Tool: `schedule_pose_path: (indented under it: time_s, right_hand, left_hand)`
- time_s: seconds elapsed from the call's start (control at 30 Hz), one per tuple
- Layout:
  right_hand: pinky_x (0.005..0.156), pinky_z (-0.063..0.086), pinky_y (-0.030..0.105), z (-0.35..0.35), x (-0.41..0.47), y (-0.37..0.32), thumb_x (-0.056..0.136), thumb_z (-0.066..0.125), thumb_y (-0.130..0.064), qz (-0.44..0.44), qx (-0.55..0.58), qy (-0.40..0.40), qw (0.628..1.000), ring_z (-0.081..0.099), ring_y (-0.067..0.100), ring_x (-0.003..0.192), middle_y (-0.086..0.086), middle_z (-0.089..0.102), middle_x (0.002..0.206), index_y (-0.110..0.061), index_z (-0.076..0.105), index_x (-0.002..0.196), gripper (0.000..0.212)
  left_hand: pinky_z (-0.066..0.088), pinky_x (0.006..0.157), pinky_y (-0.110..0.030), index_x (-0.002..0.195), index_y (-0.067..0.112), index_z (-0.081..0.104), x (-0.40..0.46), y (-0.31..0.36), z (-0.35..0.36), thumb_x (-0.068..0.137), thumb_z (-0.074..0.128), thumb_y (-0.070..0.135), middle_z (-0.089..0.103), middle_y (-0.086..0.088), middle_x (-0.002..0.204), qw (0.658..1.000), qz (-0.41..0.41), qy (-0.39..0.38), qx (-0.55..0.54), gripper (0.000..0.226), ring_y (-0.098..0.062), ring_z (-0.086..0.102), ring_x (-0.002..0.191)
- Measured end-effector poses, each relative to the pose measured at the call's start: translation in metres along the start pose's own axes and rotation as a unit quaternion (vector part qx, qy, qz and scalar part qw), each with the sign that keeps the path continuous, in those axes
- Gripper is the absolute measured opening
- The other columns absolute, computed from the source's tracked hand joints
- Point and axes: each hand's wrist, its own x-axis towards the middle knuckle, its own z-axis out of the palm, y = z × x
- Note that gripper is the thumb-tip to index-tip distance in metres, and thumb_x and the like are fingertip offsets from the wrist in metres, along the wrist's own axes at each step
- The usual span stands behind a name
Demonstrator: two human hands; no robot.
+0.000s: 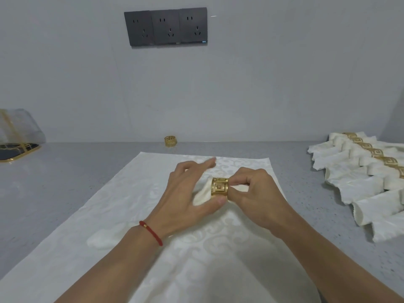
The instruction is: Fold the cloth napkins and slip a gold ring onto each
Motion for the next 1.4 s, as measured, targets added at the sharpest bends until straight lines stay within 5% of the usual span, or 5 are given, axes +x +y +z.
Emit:
schedule_pose_path:
  time_s: [0.47,0.8,0.9,1.0,1.4]
  right_hand:
    - [0.071,0.042,0.026,0.003,-0.003,-0.011,0.086,0.081,-0.023,-0.025,0.075,-0.013,0.997,0.059,0.007,0.073,0.002,0.065,0.084,-0.039,0.083,0.08,0.017]
    - [0.072,0.044,0.016,-0.006,-0.005,-0.011,0.087,0.08,-0.019,-0.012,0.155,0.021,0.988,0.066,0.003,0.079,-0.002,0.072,0.085,-0.028,0.084,0.081,0.011]
    - [0.075,0.048,0.024,-0.015,0.0,-0.003,0.091,0.071,-0.036,-0.039,-0.079,0.008,0.996,0.062,0.002,0.075,-0.016,0.071,0.084,-0.036,0.081,0.085,0.012]
    - [0.087,0.048,0.032,-0.015,-0.002,-0.003,0.094,0.052,-0.058,-0.064,-0.339,-0.023,0.938,0.056,0.0,0.092,-0.025,0.064,0.104,-0.045,0.063,0.126,0.037]
    - [0.078,0.059,0.024,-0.007,-0.004,-0.008,0.089,0.079,-0.024,-0.042,0.035,0.002,0.999,0.074,0.004,0.085,-0.011,0.078,0.091,-0.02,0.075,0.097,0.01]
  left_hand:
    - [0.045,0.093,-0.04,0.109,0.032,0.067,0.001,-0.004,-0.01,0.086,0.069,0.045,0.068,0.014,0.113,0.984,-0.084,-0.021,-0.153,0.027,-0.01,0.057,0.113]
    - [0.045,0.089,-0.019,0.109,0.02,0.066,0.0,-0.014,-0.022,0.087,0.076,0.024,0.068,0.005,0.112,0.968,-0.11,-0.011,-0.225,0.024,-0.015,0.059,0.113]
    - [0.052,0.093,-0.041,0.109,0.024,0.066,0.0,-0.02,-0.023,0.081,0.082,0.025,0.067,0.005,0.11,0.972,-0.115,-0.006,-0.203,0.032,-0.02,0.063,0.104]
    - [0.052,0.094,-0.05,0.107,0.027,0.066,0.0,-0.021,-0.018,0.075,0.086,0.029,0.068,0.005,0.107,0.975,-0.122,-0.008,-0.187,0.038,-0.019,0.065,0.101]
    - [0.053,0.098,-0.042,0.109,0.02,0.07,0.006,0.007,-0.03,0.084,0.079,0.028,0.071,-0.003,0.111,0.956,-0.155,-0.067,-0.242,0.027,-0.022,0.067,0.105]
